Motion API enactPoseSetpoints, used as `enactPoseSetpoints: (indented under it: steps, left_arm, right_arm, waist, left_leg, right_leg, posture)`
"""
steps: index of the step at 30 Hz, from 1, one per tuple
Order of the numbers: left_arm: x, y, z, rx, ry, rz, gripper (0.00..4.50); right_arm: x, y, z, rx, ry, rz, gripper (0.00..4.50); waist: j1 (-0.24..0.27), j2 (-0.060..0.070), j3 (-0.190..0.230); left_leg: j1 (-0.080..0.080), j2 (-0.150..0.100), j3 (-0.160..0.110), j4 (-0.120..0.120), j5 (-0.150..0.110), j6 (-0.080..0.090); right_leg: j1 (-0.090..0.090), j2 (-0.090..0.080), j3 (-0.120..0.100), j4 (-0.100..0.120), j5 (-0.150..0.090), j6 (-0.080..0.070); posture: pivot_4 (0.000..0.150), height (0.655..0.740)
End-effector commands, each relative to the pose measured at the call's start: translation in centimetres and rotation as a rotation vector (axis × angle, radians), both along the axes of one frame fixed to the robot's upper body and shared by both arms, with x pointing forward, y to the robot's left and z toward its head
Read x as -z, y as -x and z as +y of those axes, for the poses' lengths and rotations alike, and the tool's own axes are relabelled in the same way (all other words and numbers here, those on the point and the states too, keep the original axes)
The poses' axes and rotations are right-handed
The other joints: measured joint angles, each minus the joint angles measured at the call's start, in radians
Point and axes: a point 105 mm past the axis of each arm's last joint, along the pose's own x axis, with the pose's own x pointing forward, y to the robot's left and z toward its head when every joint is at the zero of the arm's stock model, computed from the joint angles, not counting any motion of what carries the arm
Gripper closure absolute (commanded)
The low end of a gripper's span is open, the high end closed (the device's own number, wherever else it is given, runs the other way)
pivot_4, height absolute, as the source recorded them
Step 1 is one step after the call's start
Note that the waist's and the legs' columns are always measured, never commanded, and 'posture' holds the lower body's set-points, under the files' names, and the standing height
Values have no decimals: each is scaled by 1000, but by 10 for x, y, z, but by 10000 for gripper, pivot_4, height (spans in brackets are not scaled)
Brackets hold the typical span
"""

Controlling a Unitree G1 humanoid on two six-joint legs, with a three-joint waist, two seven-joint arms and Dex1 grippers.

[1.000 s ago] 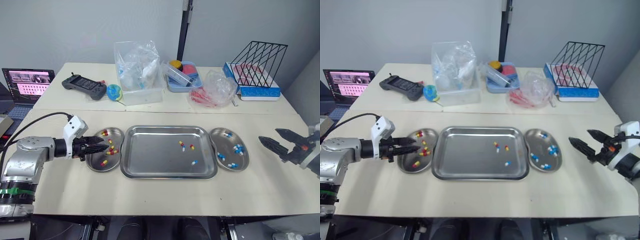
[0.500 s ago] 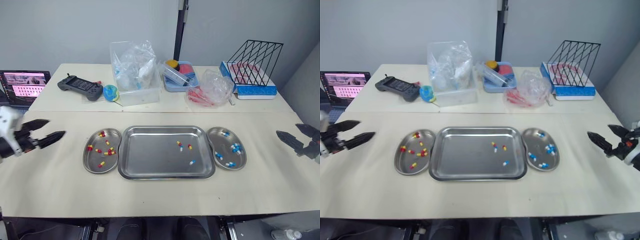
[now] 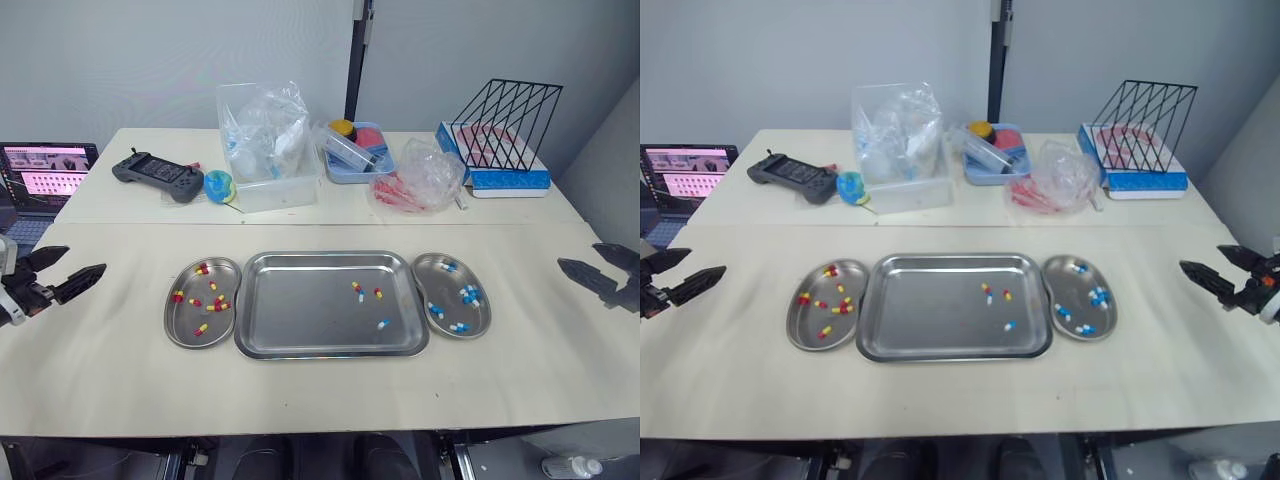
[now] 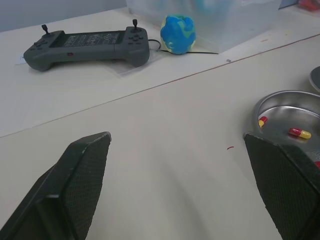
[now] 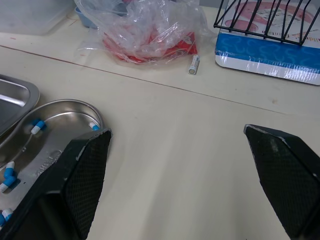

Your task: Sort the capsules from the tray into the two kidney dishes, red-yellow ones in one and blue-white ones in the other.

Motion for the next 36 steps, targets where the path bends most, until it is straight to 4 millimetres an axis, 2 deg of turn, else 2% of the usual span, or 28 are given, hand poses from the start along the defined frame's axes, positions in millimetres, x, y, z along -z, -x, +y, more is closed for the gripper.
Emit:
enactPoseSetpoints:
  steps: [1,4,7,9,12,16,20,22,24,27,30,33,36]
  left_arm:
    - [-17,-3,2,0,-8,-44,258]
    - [-15,-3,-2,29,-12,-17,258]
    - [-18,-1,-9,82,2,-16,258]
    - [-19,8,-25,214,10,8,258]
    - [-24,16,-38,300,14,3,258]
    - [-22,20,-45,327,-90,8,258]
    - [-25,23,-52,356,-123,-33,258]
    - [-22,28,-64,414,-166,-78,258]
    - [-21,33,-73,455,-164,-95,258]
    - [-24,39,-79,481,-120,-93,258]
    - [-28,46,-84,510,-69,-87,258]
    - [-36,53,-88,529,-20,-86,258]
    - [-35,61,-89,530,-3,-48,258]
  right_arm:
    - [-21,1,4,-25,59,-61,0]
    - [-17,1,16,-87,108,-23,0]
    - [-25,-1,33,-156,124,-23,0]
    - [-32,-1,48,-213,131,-25,0]
    - [-36,-1,69,-301,144,-9,0]
    - [-35,5,113,-488,127,47,0]
    - [-33,8,145,-601,134,65,0]
    - [-17,0,171,-679,300,58,0]
    - [-7,-6,183,-715,421,46,0]
    - [3,-3,206,-820,402,68,0]
    - [21,1,230,-909,378,114,0]
    - [37,5,239,-956,417,150,0]
    - [54,-3,252,-948,421,189,0]
  waist:
    - [1,0,0]
    - [2,0,0]
    - [1,0,0]
    - [1,0,0]
    - [-1,0,0]
    - [0,0,0]
    - [2,0,0]
    - [1,0,0]
    - [0,0,0]
    - [2,0,0]
    - [3,0,0]
    - [4,0,0]
    - [0,0,0]
  left_leg:
    - [0,0,0,0,0,0]
    - [0,0,0,0,0,0]
    - [0,0,0,0,0,0]
    - [-1,0,1,0,0,0]
    - [0,1,1,0,0,0]
    - [0,1,0,0,0,0]
    - [0,1,0,0,0,0]
    - [-1,1,0,0,0,0]
    - [0,1,0,0,-1,0]
    - [-2,1,1,0,0,0]
    - [-3,0,1,0,-1,0]
    - [-3,0,0,1,-1,1]
    - [-2,0,0,1,-1,1]
  right_leg:
    - [0,0,0,0,0,0]
    - [0,0,0,0,0,0]
    - [0,0,0,0,0,0]
    - [-1,0,0,1,0,0]
    - [-1,0,0,1,0,0]
    - [-1,0,0,1,0,-1]
    - [-1,-2,0,0,0,-1]
    - [-2,-3,-1,0,0,-1]
    - [-2,-7,-3,0,0,-2]
    - [-4,-10,-9,0,1,-3]
    - [-4,-10,-11,0,1,-2]
    - [-3,-10,-13,0,1,-2]
    - [-2,-10,-13,0,1,-2]
  posture:
    - [1500,7400]
    - [1500,7400]
    - [1500,7400]
    - [1500,7400]
    - [1500,7400]
    - [1500,7400]
    - [1500,7400]
    - [1500,7400]
    - [1500,7400]
    - [1500,7400]
    - [1500,7400]
    - [1500,7400]
    - [1500,7400]
